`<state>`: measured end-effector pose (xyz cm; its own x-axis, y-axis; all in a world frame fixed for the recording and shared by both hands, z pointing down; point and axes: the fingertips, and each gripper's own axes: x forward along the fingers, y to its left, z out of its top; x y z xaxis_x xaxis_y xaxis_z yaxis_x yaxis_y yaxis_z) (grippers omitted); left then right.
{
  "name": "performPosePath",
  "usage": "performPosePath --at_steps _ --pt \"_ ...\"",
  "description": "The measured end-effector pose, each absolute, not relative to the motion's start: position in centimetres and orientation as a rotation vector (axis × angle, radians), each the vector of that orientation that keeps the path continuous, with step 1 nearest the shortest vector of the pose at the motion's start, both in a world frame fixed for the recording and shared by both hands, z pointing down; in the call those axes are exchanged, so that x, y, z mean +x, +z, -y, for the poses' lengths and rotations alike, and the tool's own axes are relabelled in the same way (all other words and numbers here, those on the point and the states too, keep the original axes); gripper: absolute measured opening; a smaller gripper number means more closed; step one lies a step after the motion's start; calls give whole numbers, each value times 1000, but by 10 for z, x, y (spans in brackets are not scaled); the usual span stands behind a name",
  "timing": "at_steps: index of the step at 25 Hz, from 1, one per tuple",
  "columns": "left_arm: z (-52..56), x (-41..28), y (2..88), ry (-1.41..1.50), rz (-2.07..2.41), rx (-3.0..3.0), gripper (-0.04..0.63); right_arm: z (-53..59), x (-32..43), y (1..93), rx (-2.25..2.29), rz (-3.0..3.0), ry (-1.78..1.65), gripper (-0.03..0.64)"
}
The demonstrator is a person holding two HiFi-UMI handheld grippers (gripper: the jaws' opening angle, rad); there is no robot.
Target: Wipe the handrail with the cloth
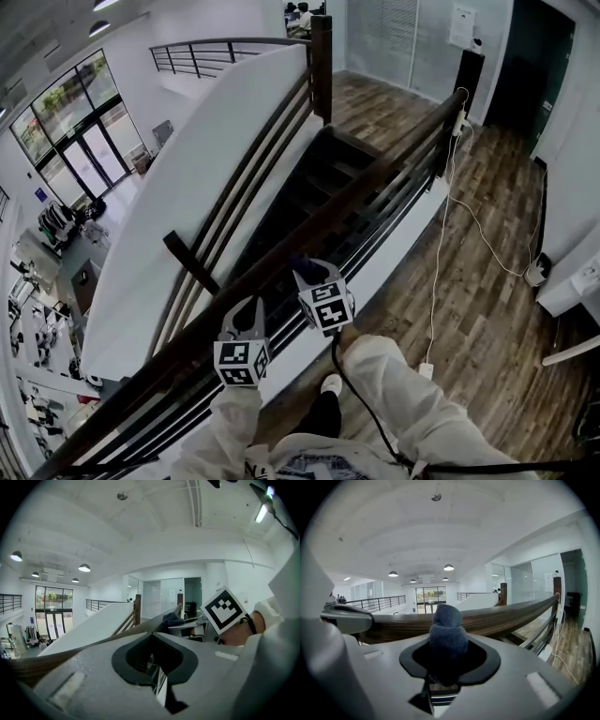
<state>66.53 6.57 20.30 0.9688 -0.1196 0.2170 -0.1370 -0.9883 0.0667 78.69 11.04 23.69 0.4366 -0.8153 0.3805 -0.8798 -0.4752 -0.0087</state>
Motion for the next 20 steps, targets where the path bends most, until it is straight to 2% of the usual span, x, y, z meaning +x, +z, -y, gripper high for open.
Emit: performPosePath --at_steps 7,20 --pt "-74 673 204 332 183 3041 -6 -116 798 242 2512 1470 492 118" --pt "-65 645 206 316 234 3027 -6 -126 789 242 2554 1409 500 117"
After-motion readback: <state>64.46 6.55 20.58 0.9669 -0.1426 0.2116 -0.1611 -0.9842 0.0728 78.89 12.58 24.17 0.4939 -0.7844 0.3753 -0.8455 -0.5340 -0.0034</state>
